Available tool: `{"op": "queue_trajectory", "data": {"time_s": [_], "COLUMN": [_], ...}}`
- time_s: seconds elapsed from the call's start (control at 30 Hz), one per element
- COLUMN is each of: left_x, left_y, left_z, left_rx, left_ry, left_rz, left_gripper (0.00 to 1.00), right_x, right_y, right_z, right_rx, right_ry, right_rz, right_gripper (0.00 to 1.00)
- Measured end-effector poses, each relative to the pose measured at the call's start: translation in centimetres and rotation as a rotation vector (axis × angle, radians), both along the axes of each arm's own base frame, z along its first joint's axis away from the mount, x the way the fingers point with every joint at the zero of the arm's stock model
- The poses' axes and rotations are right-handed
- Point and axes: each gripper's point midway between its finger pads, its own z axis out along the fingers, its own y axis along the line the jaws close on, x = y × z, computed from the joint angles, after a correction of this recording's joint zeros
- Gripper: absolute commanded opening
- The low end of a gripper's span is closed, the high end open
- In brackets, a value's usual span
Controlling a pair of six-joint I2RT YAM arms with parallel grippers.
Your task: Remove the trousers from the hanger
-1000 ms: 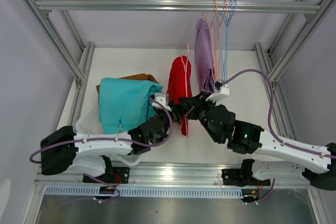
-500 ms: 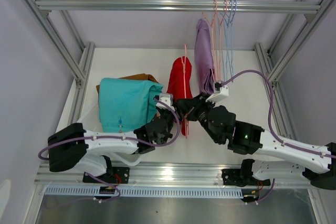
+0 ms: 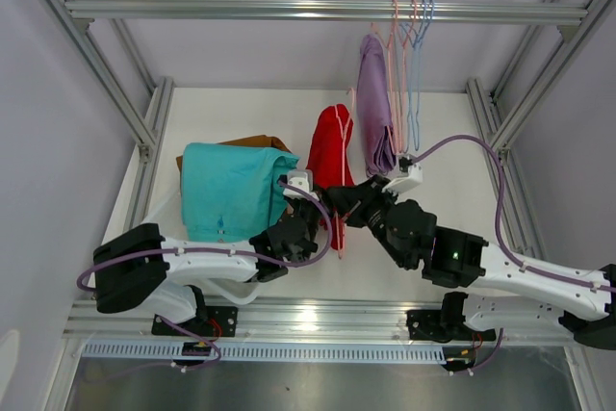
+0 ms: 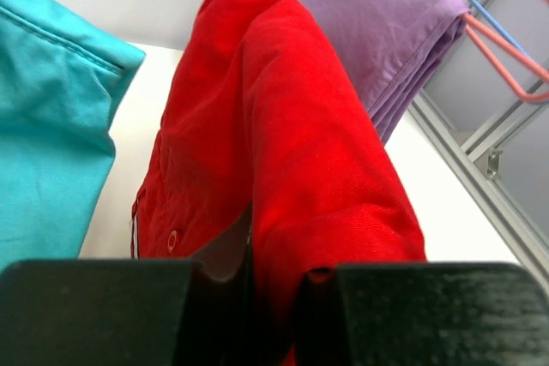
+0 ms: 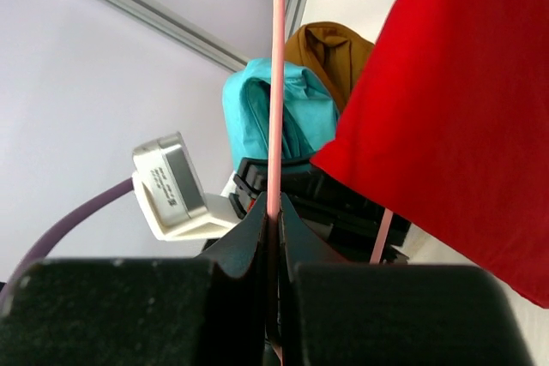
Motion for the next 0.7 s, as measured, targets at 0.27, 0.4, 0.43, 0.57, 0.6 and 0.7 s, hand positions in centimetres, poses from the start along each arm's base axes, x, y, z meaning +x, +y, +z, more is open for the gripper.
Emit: {"op": "queue_trajectory", "data": {"time_s": [0.27,0.4,0.43,0.57,0.6,0.7], "left_x": [0.1,0.1,0.1,-0.1,-0.2,-0.6], "left_y": [0.3,0.3,0.3,0.5,0.7,1.2], "left_z": [0.8,1.0,1.0,1.5,1.8,2.8], "left_rx": [-0.04,-0.048,-0.048,-0.041,-0.04,-0.036], "left_ry": [-0.023,-0.026,-0.026,-0.026,-0.029,-0.031], "left_rz": [0.019,0.018,0.017,0.005,0.0,-0.013], "left_gripper": [0.01,0.01,0.01,0.01,0.01,0.01], "right_x": [-0.6,-0.8,-0.8,-0.9,-0.9,-0.9], "right_y": [-0.4,-0.8,-0.9,-1.6,-1.8,-2.2], "right_z": [-0.9,-1.1,-1.1,-1.5,-1.5,-1.6], "right_rx": [0.024,0.037,0.038,0.035,0.033,0.032], "right_ry": [0.024,0.031,0.031,0.03,0.029,0.025], "right_rz": [0.011,0.008,0.008,-0.002,-0.006,-0.019], "right_gripper": [0.0,0.0,0.0,0.0,0.0,0.0]}}
